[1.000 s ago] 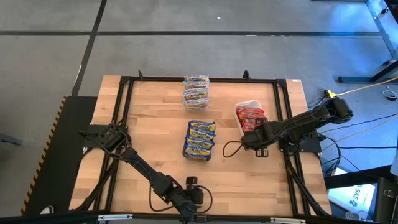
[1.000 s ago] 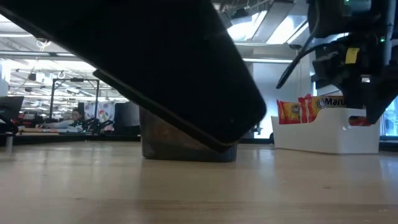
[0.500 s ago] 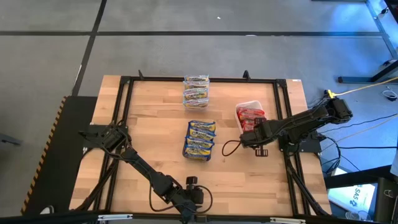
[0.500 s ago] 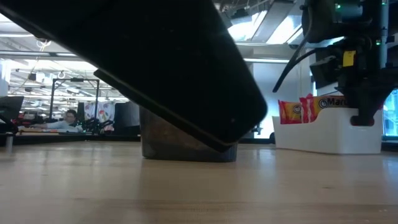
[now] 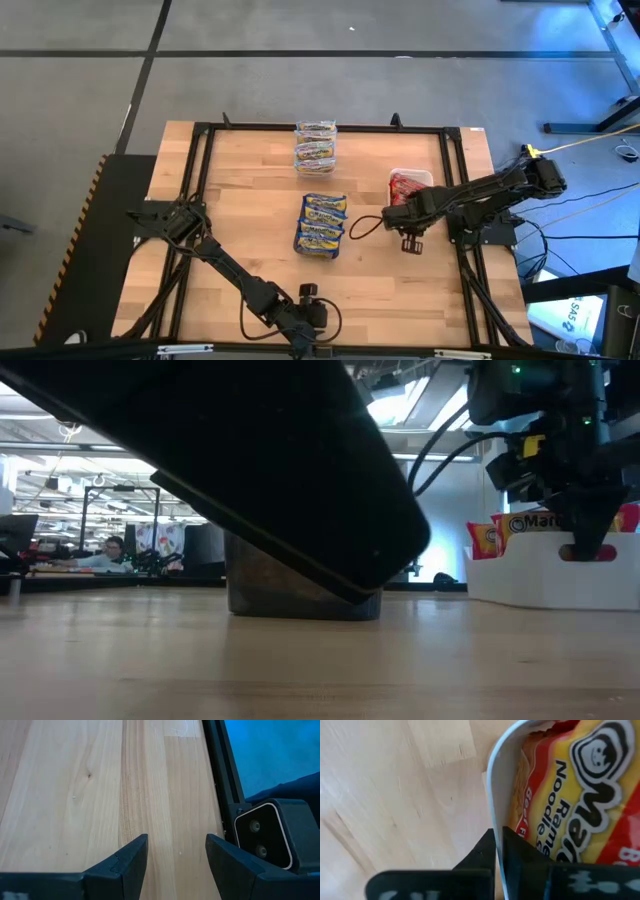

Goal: Sort Maruchan noodles
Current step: Adjust the white bin

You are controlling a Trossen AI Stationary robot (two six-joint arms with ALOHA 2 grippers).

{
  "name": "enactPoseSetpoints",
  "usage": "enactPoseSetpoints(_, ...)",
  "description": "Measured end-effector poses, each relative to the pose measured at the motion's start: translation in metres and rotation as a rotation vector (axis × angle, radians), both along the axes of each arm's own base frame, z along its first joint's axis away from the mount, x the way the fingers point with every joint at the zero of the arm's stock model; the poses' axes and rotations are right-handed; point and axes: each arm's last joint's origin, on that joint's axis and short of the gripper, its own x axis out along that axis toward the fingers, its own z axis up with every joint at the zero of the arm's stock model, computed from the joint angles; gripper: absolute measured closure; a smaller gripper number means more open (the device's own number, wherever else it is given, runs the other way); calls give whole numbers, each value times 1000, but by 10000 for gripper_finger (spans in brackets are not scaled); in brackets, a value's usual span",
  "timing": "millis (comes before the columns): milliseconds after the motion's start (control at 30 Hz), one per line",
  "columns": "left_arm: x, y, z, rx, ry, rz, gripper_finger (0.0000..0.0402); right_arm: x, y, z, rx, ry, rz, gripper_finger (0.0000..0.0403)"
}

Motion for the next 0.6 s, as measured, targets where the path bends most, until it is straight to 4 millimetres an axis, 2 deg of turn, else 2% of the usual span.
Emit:
enactPoseSetpoints(367, -1, -1, 0, -1, 0, -2, 207, 2, 0, 0, 13, -23, -7, 389)
enactPoseSetpoints(600, -1, -1, 0, -3, 0, 0, 207, -2, 0, 3, 47, 36, -3, 297)
